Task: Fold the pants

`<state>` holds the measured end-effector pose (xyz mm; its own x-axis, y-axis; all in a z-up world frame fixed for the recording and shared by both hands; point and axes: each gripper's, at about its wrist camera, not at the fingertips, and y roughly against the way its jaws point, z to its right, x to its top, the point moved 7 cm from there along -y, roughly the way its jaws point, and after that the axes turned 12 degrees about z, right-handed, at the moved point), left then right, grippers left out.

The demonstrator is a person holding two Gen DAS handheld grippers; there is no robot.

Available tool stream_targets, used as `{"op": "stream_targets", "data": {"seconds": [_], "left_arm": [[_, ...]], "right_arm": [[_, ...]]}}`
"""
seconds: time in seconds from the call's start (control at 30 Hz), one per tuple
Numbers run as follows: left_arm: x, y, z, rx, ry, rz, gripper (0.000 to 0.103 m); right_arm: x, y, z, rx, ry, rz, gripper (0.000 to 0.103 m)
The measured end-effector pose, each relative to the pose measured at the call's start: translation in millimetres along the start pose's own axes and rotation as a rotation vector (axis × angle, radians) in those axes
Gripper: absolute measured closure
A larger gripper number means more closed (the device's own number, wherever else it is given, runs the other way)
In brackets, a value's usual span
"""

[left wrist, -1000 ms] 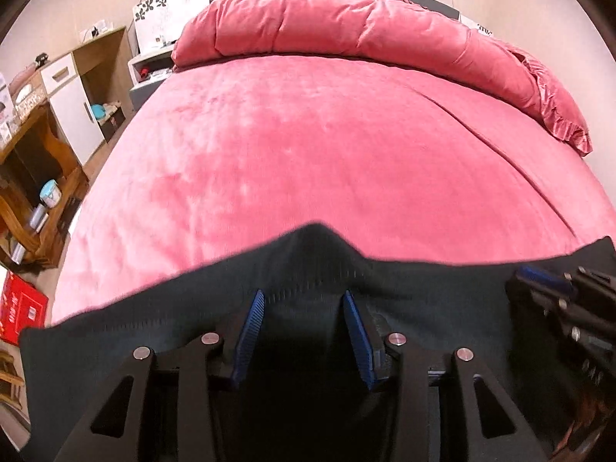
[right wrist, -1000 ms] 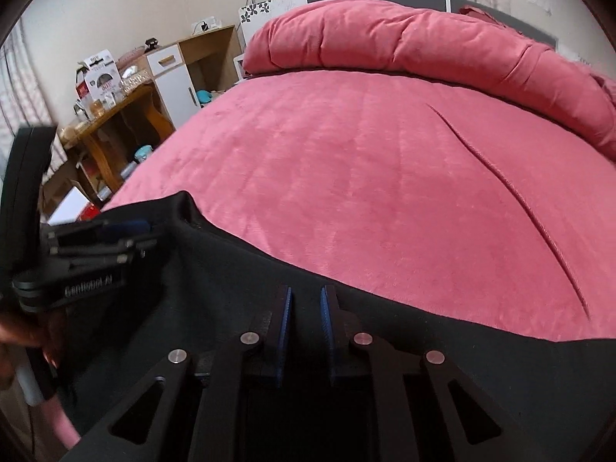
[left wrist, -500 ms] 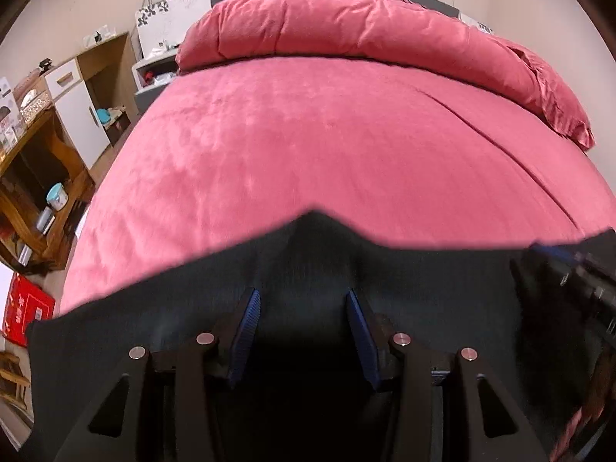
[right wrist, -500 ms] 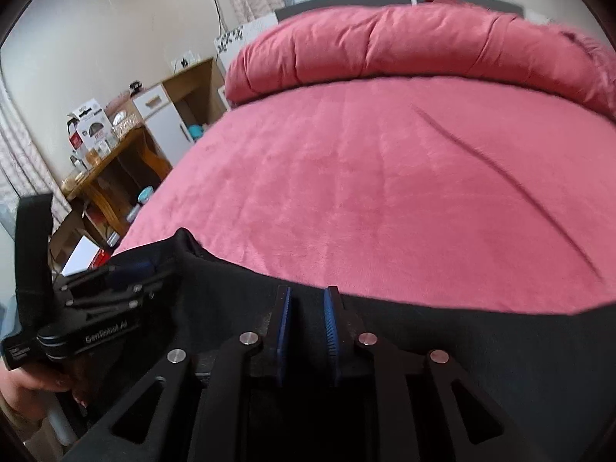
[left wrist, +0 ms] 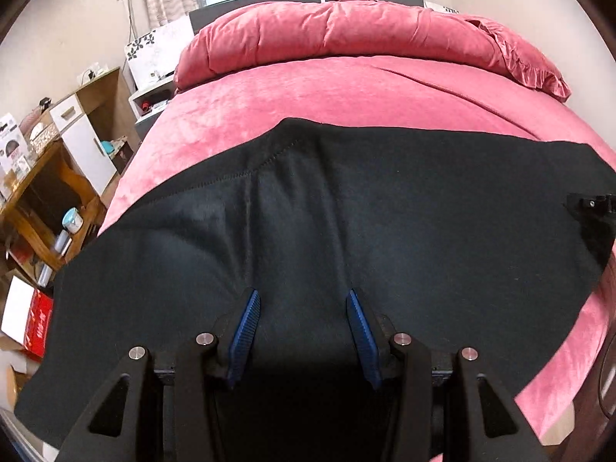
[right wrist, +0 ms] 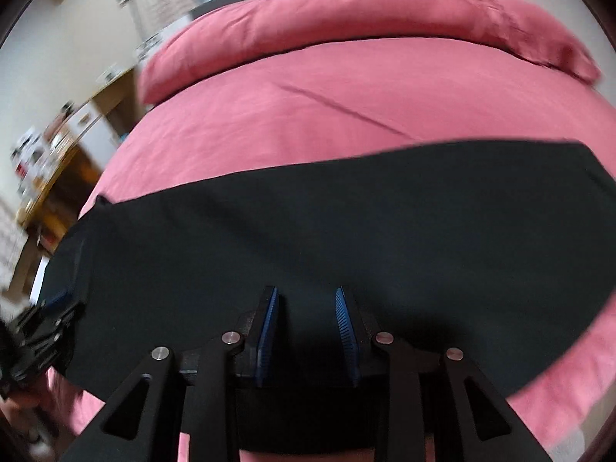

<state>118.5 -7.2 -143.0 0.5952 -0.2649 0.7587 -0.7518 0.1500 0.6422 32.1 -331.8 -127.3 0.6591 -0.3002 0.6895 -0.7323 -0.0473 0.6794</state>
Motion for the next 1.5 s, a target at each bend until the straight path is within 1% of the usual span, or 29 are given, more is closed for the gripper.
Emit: {"op": "stream_targets", "data": {"seconds": [0.13,0.2,0.23,0.27,0.33,0.37,0.4,0.43,0.47,0.57,0.6,0.63,0.67,0.73,0.87,0.9,0.93,1.0,1.07,1.13,1.2,1.27,1.37,1.5], "left_arm": [[-2.7,4.9,-0.5,-0.012,0.026,-0.011,0.055],[-2.0,6.8,-0.6,-0.024,0.038,-0.015,0.055],[-1.2,8.4,-0.5,-0.037,0.048,-0.015,0.055],[0.4,10.3,-1.0,-0.057,0.066,-0.012,0.055],[3.7,14.6,-2.5,-0.087,0.103,0.001,0.055],[7.0,15.8,-5.5,-0.093,0.125,0.009,0.055],[10.3,16.5,-8.8,-0.092,0.141,0.016,0.055],[13.2,17.0,-12.1,-0.087,0.156,0.023,0.055],[16.7,16.7,-16.3,-0.078,0.171,0.028,0.055],[21.7,12.0,-27.5,-0.065,0.208,0.021,0.055],[21.7,9.3,-31.5,-0.057,0.222,0.01,0.055],[21.5,6.5,-35.4,-0.052,0.233,0.001,0.055],[21.1,4.1,-38.2,-0.047,0.243,-0.01,0.055],[16.3,1.1,-43.5,-0.036,0.263,-0.036,0.055],[8.0,-6.6,-46.7,-0.03,0.273,-0.076,0.054],[6.8,-7.8,-45.0,-0.028,0.271,-0.079,0.054],[5.5,-8.4,-43.8,-0.026,0.264,-0.083,0.053],[4.7,-8.1,-39.1,-0.028,0.249,-0.084,0.048],[3.8,-10.0,-36.0,-0.033,0.243,-0.088,0.044],[2.0,-11.2,-33.7,-0.032,0.245,-0.095,0.042],[2.4,-12.0,-33.2,-0.031,0.241,-0.098,0.04],[2.7,-11.2,-31.0,-0.035,0.229,-0.1,0.039],[2.5,-10.8,-29.0,-0.043,0.214,-0.096,0.036],[3.5,-10.6,-28.4,-0.049,0.21,-0.089,0.035]], "right_arm": [[-1.2,14.5,24.6,0.0,-0.08,0.007,0.072],[3.1,28.6,46.4,-0.005,-0.168,0.042,0.071],[5.2,34.6,52.8,-0.006,-0.2,0.066,0.067],[9.4,45.8,68.7,-0.021,-0.254,0.11,0.058],[15.8,66.9,105.1,-0.087,-0.353,0.196,0.051],[17.5,73.1,120.0,-0.117,-0.39,0.223,0.051],[17.8,81.1,141.3,-0.165,-0.444,0.25,0.051],[16.8,84.9,153.1,-0.191,-0.475,0.261,0.051],[13.4,90.5,172.9,-0.222,-0.532,0.272,0.051],[0.6,96.5,217.1,-0.267,-0.674,0.283,0.051],[-3.3,96.4,227.1,-0.268,-0.712,0.285,0.051],[-5.9,96.6,233.5,-0.262,-0.737,0.288,0.047],[-8.4,94.6,241.2,-0.242,-0.775,0.292,0.042],[-11.8,89.2,252.4,-0.2,-0.833,0.299,0.038],[-5.4,76.4,258.4,-0.161,-0.855,0.343,0.037],[-6.4,80.9,259.7,-0.158,-0.849,0.349,0.037],[-3.7,82.1,263.1,-0.159,-0.837,0.348,0.038],[5.8,75.3,264.2,-0.148,-0.82,0.348,0.04],[12.1,65.9,268.5,-0.155,-0.803,0.338,0.052],[17.4,53.8,275.0,-0.176,-0.806,0.317,0.06],[18.8,50.3,278.7,-0.17,-0.835,0.315,0.064],[22.4,50.3,277.0,-0.174,-0.836,0.305,0.074],[30.1,55.3,269.3,-0.207,-0.77,0.298,0.079],[37.6,71.8,260.9,-0.206,-0.775,0.329,0.081]]}}
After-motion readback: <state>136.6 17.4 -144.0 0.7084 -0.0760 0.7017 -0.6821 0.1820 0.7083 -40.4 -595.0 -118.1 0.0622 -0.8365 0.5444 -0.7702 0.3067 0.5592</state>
